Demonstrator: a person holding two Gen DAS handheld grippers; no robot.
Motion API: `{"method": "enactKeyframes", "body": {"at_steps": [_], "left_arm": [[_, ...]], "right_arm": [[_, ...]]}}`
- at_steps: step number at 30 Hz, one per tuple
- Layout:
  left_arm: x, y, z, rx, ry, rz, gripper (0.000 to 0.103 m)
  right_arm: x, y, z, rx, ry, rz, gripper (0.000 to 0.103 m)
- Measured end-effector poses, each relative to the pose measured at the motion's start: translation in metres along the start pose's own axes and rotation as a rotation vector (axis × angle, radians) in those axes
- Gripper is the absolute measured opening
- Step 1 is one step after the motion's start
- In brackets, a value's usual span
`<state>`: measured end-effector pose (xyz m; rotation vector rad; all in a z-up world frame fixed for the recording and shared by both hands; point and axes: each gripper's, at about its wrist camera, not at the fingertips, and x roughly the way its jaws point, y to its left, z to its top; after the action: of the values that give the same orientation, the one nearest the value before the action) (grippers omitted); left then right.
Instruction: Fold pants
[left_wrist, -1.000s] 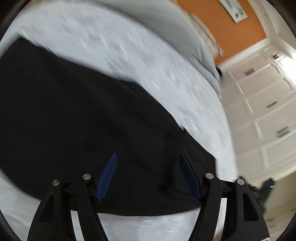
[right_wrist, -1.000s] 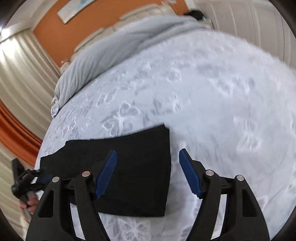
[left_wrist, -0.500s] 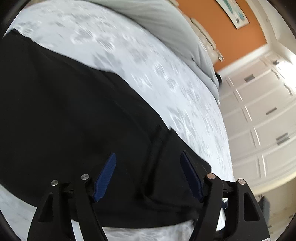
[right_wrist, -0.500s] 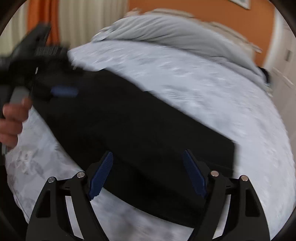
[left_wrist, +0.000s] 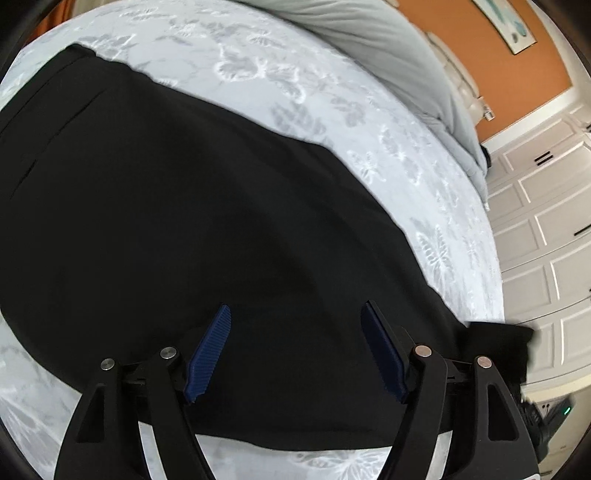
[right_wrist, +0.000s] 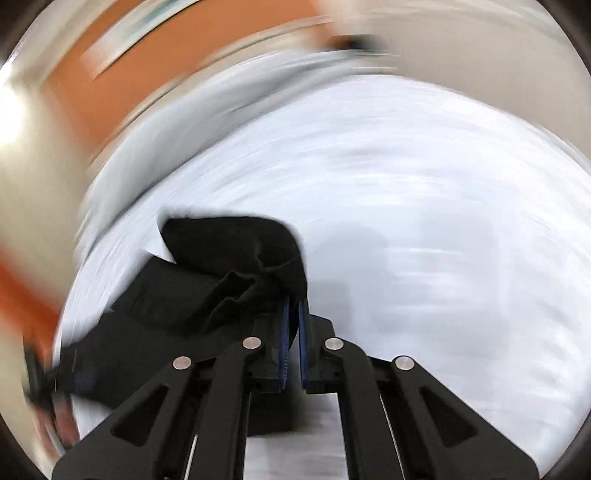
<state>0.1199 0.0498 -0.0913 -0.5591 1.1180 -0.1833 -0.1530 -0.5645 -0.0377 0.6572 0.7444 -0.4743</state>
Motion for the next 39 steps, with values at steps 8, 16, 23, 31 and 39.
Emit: {"method": "enactKeyframes", "body": {"at_steps": [8, 16, 23, 31, 39], "left_arm": [[0.023, -0.033, -0.024, 0.161, -0.031, 0.124, 0.07], [0.038, -0.052, -0.036, 0.366, 0.008, 0.246, 0.074], [0.038, -0.048, -0.034, 0.4, 0.046, 0.219, 0.077], [0.032, -0.041, -0.029, 0.366, 0.076, 0.182, 0.077], [0.033, -0.046, -0.036, 0.382, 0.062, 0.205, 0.082]], "right_arm": [[-0.033, -0.069, 0.007, 0.065, -0.082, -0.033, 0.013], [0.063, 0.162, -0.077, -0.49, 0.255, 0.311, 0.04], [0.12, 0.183, -0.063, -0.56, 0.235, 0.178, 0.015], [0.062, 0.057, 0.03, -0.163, 0.008, -0.015, 0.02], [0.055, 0.017, 0.029, -0.175, 0.052, 0.048, 0.041]]}}
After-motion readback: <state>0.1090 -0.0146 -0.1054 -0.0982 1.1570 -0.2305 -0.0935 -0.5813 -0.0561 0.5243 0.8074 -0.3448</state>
